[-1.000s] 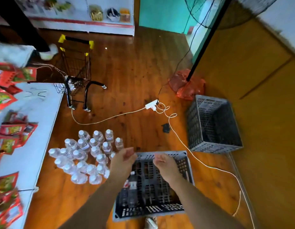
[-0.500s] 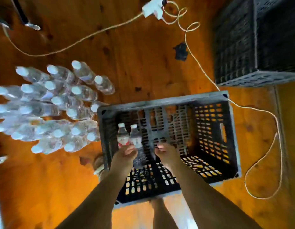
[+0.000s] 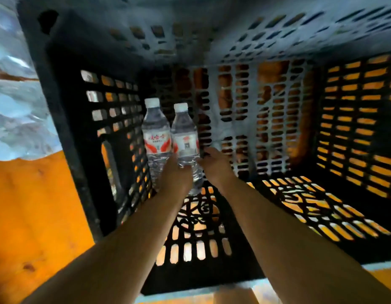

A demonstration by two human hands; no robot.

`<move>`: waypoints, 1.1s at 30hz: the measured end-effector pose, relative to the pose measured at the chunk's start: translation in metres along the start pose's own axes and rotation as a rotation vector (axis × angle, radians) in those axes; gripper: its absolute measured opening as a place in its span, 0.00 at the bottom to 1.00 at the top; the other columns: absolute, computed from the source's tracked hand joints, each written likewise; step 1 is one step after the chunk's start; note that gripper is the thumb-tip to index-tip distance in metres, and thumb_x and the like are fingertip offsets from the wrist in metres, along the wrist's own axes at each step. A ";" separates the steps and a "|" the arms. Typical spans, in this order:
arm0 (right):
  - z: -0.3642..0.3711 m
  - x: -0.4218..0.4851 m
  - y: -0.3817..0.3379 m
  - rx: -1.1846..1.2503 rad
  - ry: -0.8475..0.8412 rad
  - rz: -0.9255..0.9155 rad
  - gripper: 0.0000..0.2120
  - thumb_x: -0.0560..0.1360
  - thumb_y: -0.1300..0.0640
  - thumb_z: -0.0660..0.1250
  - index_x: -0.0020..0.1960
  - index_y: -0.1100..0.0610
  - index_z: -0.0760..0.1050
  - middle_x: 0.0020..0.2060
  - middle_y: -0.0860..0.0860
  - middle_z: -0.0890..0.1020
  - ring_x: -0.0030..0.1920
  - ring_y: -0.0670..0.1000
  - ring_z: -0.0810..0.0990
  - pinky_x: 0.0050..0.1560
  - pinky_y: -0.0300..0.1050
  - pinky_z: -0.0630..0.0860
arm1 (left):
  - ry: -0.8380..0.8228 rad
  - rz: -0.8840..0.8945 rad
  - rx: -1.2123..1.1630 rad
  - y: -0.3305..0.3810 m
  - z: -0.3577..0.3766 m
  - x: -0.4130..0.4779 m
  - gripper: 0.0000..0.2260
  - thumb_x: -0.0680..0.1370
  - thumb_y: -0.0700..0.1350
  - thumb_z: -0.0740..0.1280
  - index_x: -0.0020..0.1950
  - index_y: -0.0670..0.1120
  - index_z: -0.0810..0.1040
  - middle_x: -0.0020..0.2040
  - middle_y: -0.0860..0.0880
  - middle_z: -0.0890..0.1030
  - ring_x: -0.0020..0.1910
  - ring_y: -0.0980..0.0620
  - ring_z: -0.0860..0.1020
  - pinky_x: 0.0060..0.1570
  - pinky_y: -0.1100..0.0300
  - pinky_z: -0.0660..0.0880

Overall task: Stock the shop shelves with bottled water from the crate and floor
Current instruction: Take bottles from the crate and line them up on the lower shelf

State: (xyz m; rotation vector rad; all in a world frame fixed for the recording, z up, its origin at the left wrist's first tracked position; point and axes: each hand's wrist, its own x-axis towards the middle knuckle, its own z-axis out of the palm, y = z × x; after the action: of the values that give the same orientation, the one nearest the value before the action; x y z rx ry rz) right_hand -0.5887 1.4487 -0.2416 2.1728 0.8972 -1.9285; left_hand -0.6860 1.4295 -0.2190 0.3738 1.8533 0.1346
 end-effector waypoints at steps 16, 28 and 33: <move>0.002 -0.007 0.023 0.456 -0.116 0.043 0.12 0.78 0.60 0.60 0.60 0.55 0.73 0.55 0.54 0.80 0.54 0.52 0.80 0.56 0.52 0.76 | -0.006 0.049 -0.120 -0.005 0.005 -0.012 0.17 0.75 0.34 0.59 0.58 0.52 0.74 0.51 0.46 0.80 0.41 0.48 0.79 0.38 0.54 0.75; -0.059 -0.185 -0.053 0.707 -0.030 -0.083 0.08 0.75 0.64 0.64 0.50 0.52 0.71 0.47 0.49 0.80 0.47 0.46 0.78 0.46 0.40 0.74 | -0.060 0.306 -0.245 0.086 -0.069 -0.159 0.10 0.77 0.34 0.63 0.37 0.45 0.73 0.38 0.52 0.77 0.33 0.62 0.75 0.38 0.64 0.71; -0.117 -0.280 -0.109 0.829 -0.069 -0.209 0.09 0.77 0.62 0.58 0.53 0.54 0.74 0.43 0.50 0.82 0.43 0.49 0.78 0.43 0.44 0.71 | -0.218 0.426 -0.379 0.156 -0.107 -0.251 0.11 0.68 0.33 0.71 0.46 0.44 0.75 0.31 0.56 0.77 0.33 0.63 0.75 0.34 0.75 0.69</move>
State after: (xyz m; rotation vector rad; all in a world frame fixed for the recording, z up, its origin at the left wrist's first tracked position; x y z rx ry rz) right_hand -0.5457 1.4909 0.0757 2.4204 0.3295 -2.8331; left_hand -0.6905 1.5059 0.0854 0.4902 1.4724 0.6974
